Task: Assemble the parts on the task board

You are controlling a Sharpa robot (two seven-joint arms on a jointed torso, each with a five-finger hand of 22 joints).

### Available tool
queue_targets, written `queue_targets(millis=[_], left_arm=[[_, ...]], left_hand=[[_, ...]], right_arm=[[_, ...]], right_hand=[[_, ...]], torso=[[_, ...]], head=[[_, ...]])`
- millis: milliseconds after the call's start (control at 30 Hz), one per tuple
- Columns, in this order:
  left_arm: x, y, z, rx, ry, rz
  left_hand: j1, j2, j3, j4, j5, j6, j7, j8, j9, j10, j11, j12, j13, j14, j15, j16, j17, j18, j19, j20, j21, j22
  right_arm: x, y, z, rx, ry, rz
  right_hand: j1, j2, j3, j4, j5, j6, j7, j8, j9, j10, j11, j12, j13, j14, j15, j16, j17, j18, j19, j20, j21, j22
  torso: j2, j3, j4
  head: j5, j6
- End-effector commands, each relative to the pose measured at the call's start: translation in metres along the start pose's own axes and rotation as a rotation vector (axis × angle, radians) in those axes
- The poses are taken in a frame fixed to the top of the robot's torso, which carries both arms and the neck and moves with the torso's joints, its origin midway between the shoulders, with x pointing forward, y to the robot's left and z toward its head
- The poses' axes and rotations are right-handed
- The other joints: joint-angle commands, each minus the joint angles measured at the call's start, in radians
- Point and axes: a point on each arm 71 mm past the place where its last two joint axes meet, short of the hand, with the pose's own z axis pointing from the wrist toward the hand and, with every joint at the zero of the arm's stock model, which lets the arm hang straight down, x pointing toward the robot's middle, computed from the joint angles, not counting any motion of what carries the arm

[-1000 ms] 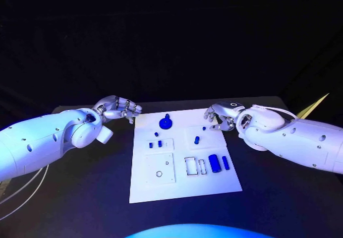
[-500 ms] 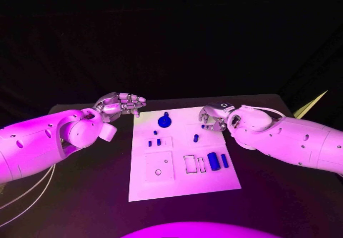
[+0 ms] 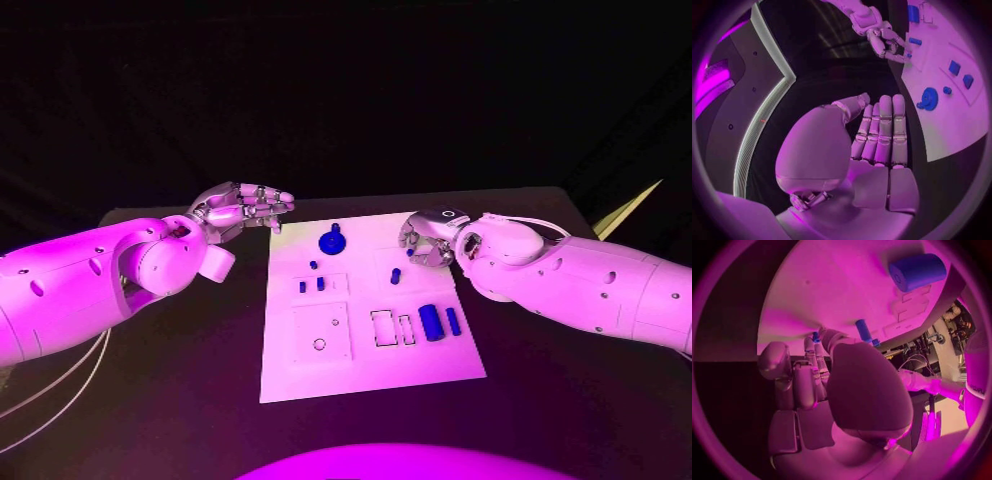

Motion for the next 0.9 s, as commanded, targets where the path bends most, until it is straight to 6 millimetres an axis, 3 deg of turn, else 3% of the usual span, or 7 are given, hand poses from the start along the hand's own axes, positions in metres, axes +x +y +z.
queue_targets(millis=[33,267,500,900], left_arm=[[0.001,-0.001,0.000,0.004,0.004,-0.002],[0.001,-0.001,-0.001,0.003,0.002,0.000],[0.000,-0.002,-0.002,0.003,-0.002,0.001],[0.000,-0.002,-0.003,0.003,-0.002,0.006]], left_hand=[[0.000,-0.001,-0.007,-0.005,0.017,0.012,0.003,0.017,0.020,0.017,-0.002,0.011,-0.010,-0.004,-0.002,-0.010,-0.011,-0.016,-0.008,-0.013,-0.016,-0.014],[-0.002,-0.001,-0.009,-0.004,0.017,0.011,0.004,0.016,0.020,0.016,-0.001,0.010,-0.011,-0.004,-0.001,-0.011,-0.012,-0.017,-0.008,-0.013,-0.016,-0.015],[-0.002,-0.001,-0.009,-0.004,0.017,0.011,0.004,0.016,0.020,0.016,-0.001,0.010,-0.011,-0.004,-0.001,-0.011,-0.012,-0.017,-0.008,-0.013,-0.016,-0.015],[-0.005,0.000,-0.011,-0.004,0.017,0.009,0.005,0.015,0.019,0.013,0.000,0.006,-0.013,-0.004,0.000,-0.013,-0.014,-0.017,-0.009,-0.013,-0.018,-0.016]], right_arm=[[0.003,0.001,0.001,-0.003,0.011,0.000],[0.007,0.002,0.001,-0.001,0.018,-0.007],[0.012,0.003,0.001,0.010,0.022,-0.045],[0.014,0.006,0.000,0.025,0.003,-0.090]], right_hand=[[-0.028,0.017,0.053,-0.016,-0.008,0.049,0.003,-0.017,0.003,0.020,-0.006,-0.017,-0.012,0.050,-0.003,0.022,0.035,-0.029,0.028,-0.004,0.022,0.026],[-0.047,0.036,0.117,-0.069,-0.009,0.078,0.000,-0.003,0.018,0.061,-0.012,-0.023,-0.016,0.052,-0.008,0.029,0.041,-0.034,0.039,-0.008,0.064,0.052],[-0.076,0.070,0.163,-0.140,-0.009,0.120,-0.014,0.031,0.049,0.127,-0.032,-0.024,-0.004,0.053,-0.027,0.032,0.041,-0.045,0.057,-0.017,0.132,0.089],[-0.117,0.075,0.198,-0.195,-0.010,0.125,-0.019,0.044,0.070,0.156,-0.039,-0.039,0.006,0.051,-0.034,0.028,0.033,-0.048,0.062,-0.022,0.156,0.106]], torso=[[0.001,0.0000,0.0008],[0.001,0.0008,0.0001],[0.001,0.0010,0.0013],[-0.001,0.0003,0.0001]], head=[[-0.003,0.000],[-0.005,-0.002],[-0.008,-0.007],[-0.010,-0.011]])
